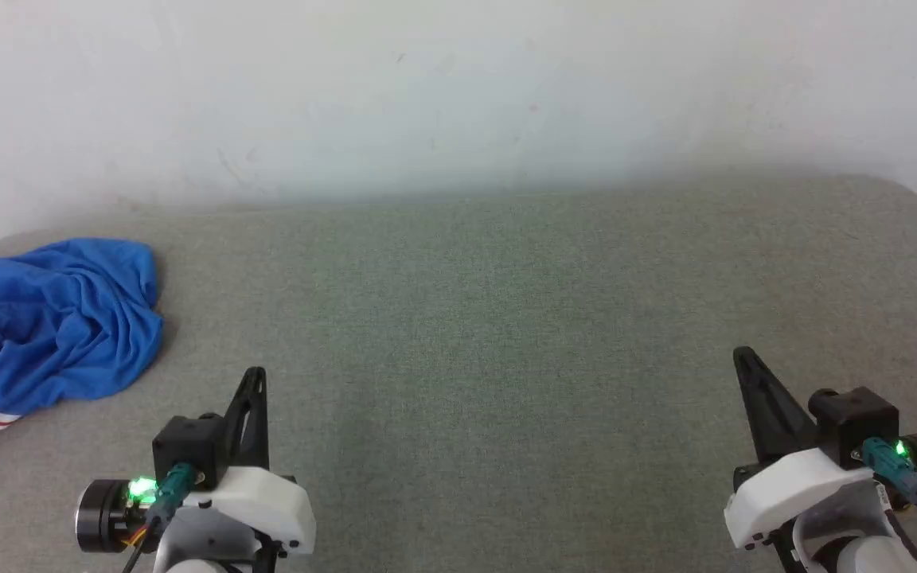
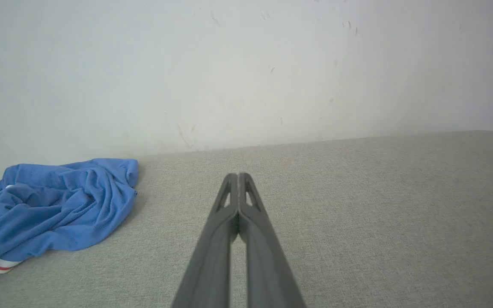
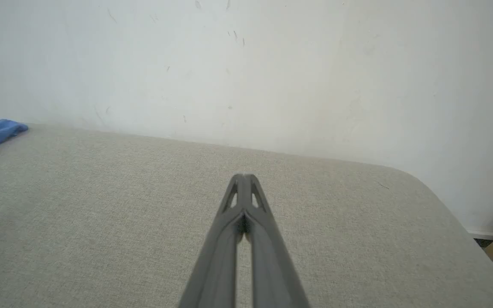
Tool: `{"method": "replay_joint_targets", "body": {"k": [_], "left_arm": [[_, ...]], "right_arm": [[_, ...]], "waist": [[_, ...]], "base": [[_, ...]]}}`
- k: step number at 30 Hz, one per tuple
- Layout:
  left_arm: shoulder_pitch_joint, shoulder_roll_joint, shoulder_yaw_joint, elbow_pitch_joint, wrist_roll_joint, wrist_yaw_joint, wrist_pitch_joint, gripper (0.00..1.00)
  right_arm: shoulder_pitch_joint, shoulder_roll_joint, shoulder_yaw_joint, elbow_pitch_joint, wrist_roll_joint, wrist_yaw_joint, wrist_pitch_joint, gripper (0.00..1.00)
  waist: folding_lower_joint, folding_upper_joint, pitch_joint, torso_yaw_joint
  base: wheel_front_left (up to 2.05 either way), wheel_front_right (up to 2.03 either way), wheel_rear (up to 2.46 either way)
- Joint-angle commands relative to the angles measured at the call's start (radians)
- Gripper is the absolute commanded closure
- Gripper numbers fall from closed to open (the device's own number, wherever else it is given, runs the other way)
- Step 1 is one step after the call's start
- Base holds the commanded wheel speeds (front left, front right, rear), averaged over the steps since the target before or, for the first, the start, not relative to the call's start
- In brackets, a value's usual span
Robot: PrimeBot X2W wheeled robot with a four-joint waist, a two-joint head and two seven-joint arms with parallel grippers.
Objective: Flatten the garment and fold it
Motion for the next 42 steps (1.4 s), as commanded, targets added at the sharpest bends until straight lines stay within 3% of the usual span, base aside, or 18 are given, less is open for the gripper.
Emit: {"method": "replay_joint_targets", "body": {"k": [1,27,28,42], "left_arm": [[-0.012,-0.004,0.004,0.002,0.006,-0.008,0.000,1.00],[-0.012,-0.004,0.004,0.002,0.006,-0.008,0.000,1.00],[0.000,0.000,0.000,0.000,0.000,0.000,0.000,0.00],[0.017,0.001,0.001,-0.013,-0.006,-0.004,-0.019,0.00]], "right_arm": [[-0.011,0.003,0.000,0.002,-0.008,-0.001,0.001,1.00],[-0.011,0.003,0.000,0.002,-0.008,-0.001,0.001,1.00],[0.000,0.000,0.000,0.000,0.000,0.000,0.000,0.00],[0.013,0.000,-0.027,-0.002,0.013,0.000,-0.019,0.00]], "waist": [[0.0000,0.0000,0.000,0.000],[0.0000,0.0000,0.000,0.000],[0.0000,0.0000,0.000,0.000],[0.0000,0.0000,0.001,0.002]], "base": [[0.00,0.00,0.00],[0.00,0.00,0.00],[0.00,0.00,0.00],[0.00,0.00,0.00]]}}
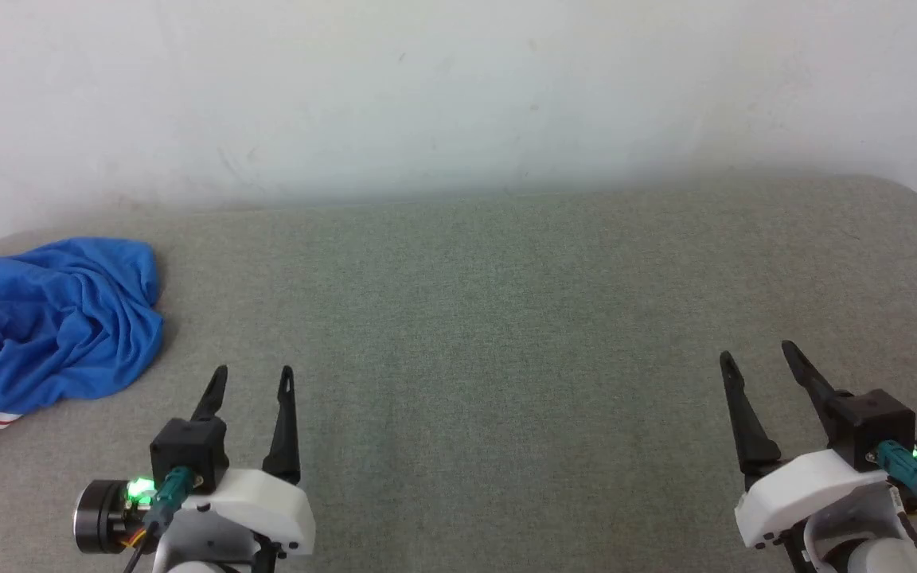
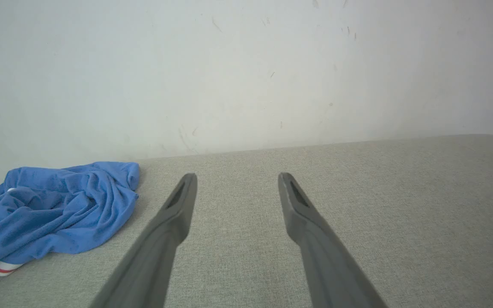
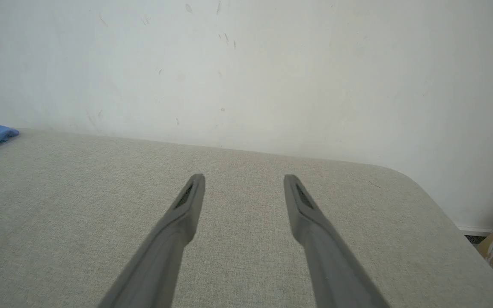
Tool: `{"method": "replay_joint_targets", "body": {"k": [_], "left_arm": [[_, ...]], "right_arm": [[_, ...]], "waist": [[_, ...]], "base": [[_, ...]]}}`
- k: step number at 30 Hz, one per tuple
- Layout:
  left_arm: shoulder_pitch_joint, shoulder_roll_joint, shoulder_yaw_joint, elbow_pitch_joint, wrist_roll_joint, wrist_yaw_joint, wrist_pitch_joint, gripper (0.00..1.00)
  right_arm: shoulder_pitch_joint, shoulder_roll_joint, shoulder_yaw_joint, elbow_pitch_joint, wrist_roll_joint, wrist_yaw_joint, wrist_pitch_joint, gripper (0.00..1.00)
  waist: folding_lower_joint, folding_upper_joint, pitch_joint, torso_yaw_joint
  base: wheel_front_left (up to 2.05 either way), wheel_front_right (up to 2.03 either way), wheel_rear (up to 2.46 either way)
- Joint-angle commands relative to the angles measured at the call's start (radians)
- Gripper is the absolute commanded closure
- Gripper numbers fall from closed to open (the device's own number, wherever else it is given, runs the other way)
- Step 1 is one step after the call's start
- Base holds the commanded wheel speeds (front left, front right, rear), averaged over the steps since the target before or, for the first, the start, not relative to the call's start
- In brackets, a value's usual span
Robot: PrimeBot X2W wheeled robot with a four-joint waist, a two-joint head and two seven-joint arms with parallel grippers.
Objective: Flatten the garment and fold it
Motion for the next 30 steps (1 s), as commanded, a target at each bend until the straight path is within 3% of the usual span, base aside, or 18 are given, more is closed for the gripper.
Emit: {"method": "replay_joint_targets", "body": {"k": [1,14,30], "left_arm": [[0.015,0.001,0.002,-0.006,-0.006,-0.005,-0.010,0.00],[0.032,0.001,0.010,-0.031,-0.019,-0.005,-0.037,0.00],[0.060,0.002,0.026,-0.060,-0.039,-0.001,-0.071,0.00]], "right_arm": [[0.011,0.000,-0.005,-0.001,0.010,0.000,-0.009,0.00],[0.031,0.001,-0.041,-0.007,0.024,0.000,-0.036,0.00],[0.041,0.001,-0.063,-0.011,0.033,0.000,-0.061,0.00]], "waist": [[0.0000,0.0000,0.000,0.000],[0.0000,0.0000,0.005,0.023],[0.0000,0.0000,0.011,0.099]], "base": [[0.00,0.00,0.00],[0.00,0.00,0.00],[0.00,0.00,0.00]]}}
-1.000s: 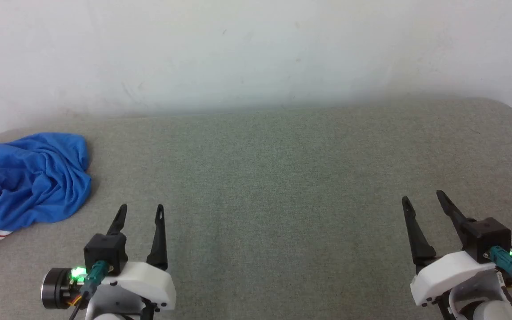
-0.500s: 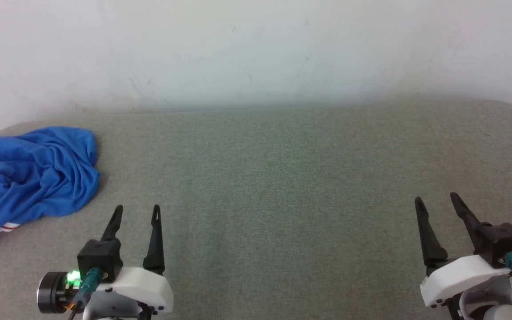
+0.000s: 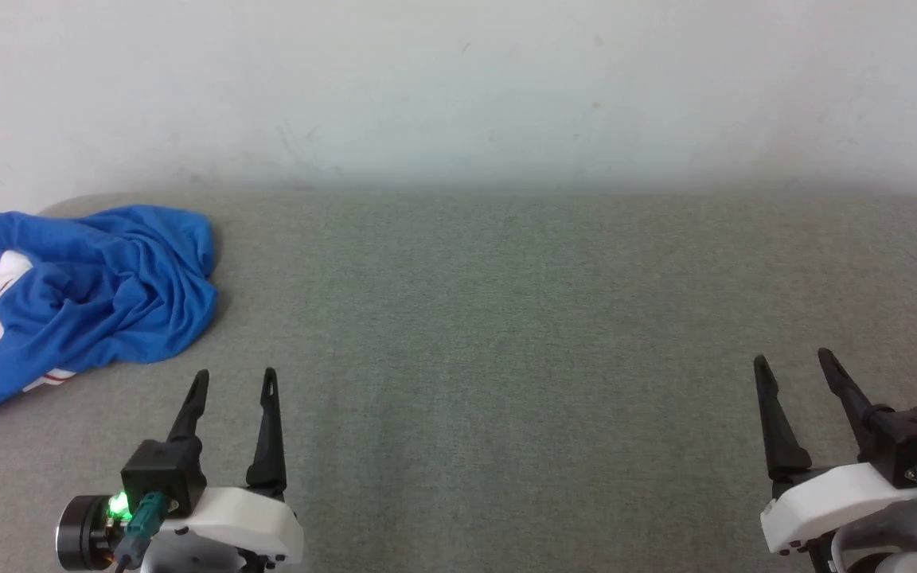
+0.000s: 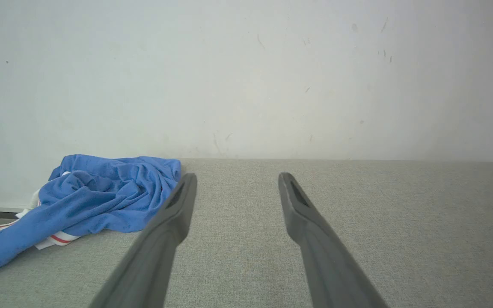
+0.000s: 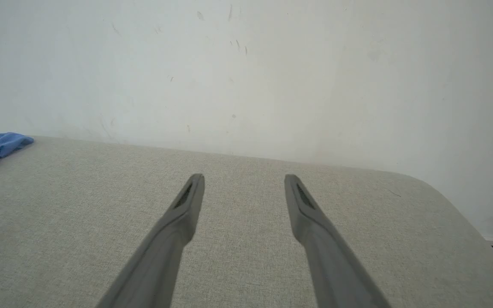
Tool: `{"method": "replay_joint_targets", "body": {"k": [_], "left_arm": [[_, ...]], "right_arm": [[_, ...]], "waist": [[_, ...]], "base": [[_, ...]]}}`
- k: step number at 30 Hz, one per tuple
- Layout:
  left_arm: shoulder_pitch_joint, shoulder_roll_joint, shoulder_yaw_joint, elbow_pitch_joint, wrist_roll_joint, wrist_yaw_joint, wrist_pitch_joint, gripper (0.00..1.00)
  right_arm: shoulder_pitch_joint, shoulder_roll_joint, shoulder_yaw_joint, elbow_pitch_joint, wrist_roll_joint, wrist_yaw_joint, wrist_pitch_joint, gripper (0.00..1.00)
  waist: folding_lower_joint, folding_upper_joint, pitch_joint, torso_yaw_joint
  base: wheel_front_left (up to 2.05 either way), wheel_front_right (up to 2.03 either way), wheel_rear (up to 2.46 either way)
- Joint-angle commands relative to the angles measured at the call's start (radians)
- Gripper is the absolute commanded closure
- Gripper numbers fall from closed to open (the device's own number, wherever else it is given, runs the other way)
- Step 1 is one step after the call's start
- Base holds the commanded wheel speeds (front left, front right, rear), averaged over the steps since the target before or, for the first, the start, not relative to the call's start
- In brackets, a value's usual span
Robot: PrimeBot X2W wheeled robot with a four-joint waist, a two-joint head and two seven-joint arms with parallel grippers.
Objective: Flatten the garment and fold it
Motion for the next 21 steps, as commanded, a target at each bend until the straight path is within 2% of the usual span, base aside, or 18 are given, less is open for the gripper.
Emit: {"method": "replay_joint_targets", "body": {"k": [1,21], "left_arm": [[0.015,0.001,0.007,-0.008,-0.004,-0.001,-0.012,0.00],[0.044,0.001,0.009,-0.028,-0.031,-0.001,-0.053,0.00]], "right_arm": [[0.010,0.001,-0.003,-0.004,0.006,0.000,-0.010,0.00],[0.016,0.002,0.012,-0.030,-0.029,0.000,-0.011,0.00]], "waist": [[-0.0001,-0.0001,0.002,0.013],[-0.0001,-0.0001,0.010,0.141]], "base": [[0.00,0.00,0.00],[0.00,0.00,0.00]]}}
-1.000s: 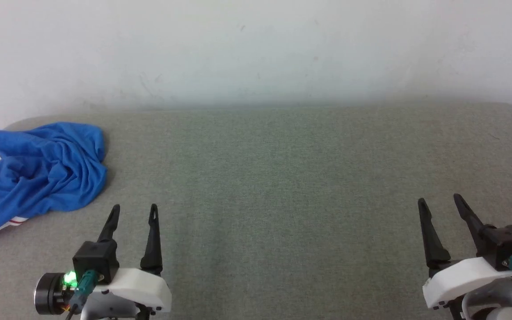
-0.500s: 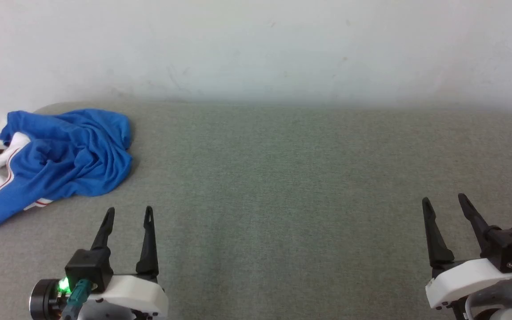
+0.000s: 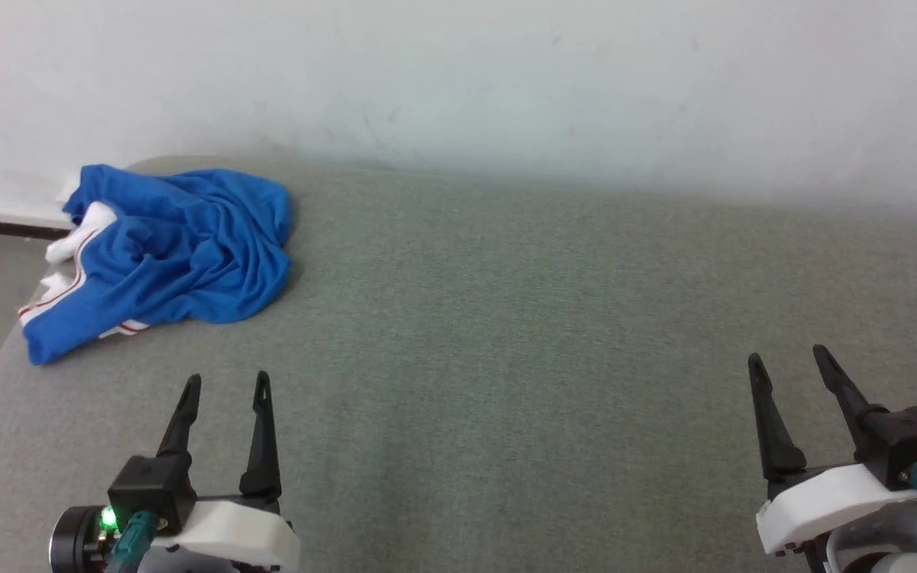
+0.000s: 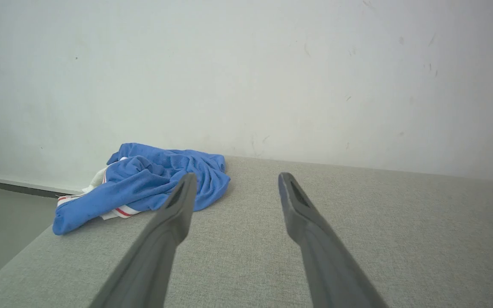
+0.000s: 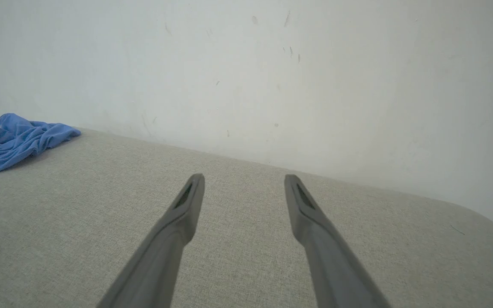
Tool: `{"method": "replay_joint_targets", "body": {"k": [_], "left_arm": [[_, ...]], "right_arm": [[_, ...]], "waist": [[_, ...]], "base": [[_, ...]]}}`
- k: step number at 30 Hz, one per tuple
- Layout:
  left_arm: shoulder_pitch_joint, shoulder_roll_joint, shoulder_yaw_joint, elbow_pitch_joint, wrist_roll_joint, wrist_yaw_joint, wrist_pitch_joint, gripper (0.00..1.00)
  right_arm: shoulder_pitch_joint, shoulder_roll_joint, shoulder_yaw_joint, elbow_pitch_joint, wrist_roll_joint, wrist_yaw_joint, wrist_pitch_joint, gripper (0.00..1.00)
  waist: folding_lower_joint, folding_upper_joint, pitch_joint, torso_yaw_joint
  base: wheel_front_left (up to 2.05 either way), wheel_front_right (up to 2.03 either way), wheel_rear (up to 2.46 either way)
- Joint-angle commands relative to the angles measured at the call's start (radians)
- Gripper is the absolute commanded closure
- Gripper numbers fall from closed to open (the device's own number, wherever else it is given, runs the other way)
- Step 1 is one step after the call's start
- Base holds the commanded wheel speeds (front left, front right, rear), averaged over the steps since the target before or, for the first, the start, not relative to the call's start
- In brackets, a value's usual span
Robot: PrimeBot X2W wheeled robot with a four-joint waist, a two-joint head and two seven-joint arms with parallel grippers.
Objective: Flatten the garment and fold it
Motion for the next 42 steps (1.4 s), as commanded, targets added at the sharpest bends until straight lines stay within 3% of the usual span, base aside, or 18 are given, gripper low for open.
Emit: {"method": "replay_joint_targets", "body": {"k": [1,42], "left_arm": [[0.021,0.001,0.003,-0.007,-0.011,-0.001,-0.011,0.00],[0.104,0.017,-0.014,-0.046,-0.070,0.007,-0.077,0.00]], "right_arm": [[0.010,0.002,0.001,-0.006,-0.008,0.000,-0.011,0.00],[0.034,0.003,0.030,-0.011,-0.025,-0.001,-0.036,0.00]], "waist": [[-0.0001,-0.0001,0.000,0.022],[-0.0001,-0.0001,-0.018,0.317]], "base": [[0.00,0.00,0.00],[0.00,0.00,0.00]]}}
